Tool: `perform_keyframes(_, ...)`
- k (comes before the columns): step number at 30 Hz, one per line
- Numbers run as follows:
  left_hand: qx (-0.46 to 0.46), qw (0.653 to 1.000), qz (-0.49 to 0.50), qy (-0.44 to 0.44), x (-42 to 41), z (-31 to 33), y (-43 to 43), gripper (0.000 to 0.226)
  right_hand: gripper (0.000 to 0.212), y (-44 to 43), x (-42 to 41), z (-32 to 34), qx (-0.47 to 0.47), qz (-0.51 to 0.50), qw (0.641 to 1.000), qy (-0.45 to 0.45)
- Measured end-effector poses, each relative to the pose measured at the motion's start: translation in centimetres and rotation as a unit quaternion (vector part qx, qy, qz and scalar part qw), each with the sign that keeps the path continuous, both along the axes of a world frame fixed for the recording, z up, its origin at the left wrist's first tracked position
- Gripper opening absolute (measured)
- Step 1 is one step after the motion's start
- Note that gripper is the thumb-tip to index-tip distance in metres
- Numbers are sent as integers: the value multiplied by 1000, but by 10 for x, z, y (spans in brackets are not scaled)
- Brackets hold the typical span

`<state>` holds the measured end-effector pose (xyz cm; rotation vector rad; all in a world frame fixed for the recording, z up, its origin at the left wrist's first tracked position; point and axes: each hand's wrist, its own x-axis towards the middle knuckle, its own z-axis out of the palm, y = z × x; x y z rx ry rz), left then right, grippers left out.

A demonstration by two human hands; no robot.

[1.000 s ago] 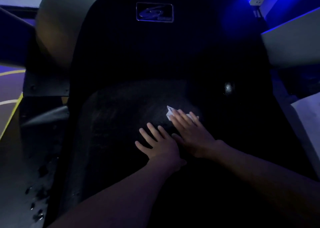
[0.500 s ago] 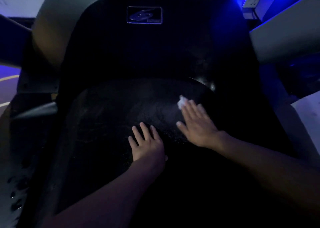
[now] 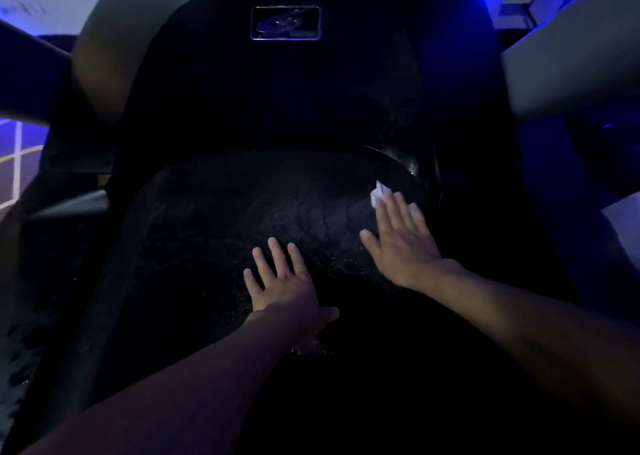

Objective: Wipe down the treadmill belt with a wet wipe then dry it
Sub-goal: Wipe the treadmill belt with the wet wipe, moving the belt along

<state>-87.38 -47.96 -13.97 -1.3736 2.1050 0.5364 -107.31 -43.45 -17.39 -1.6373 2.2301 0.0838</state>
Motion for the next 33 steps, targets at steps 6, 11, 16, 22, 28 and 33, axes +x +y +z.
perform_keyframes(6,-2,1000,-7,1,1,-2,1,127,71,11,-2,0,-3,3,1000,-3)
perform_keyframes(11,-2,1000,-5,-9,-4,-3,0,129,73,26,17,-5,-8,37,999,-2)
perform_keyframes(16,7,1000,8,-29,-11,-4,-1,133,74,17,15,-8,-28,-87,996,5)
perform_keyframes(22,6,1000,16,-24,-14,-6,-1,135,73,33,21,-15,-81,31,995,41)
perform_keyframes(28,7,1000,4,12,-4,-7,-1,128,72,38,61,-18,-78,151,985,26)
perform_keyframes(33,3,1000,-6,28,2,-7,0,131,80,12,26,-9,-63,11,998,28)
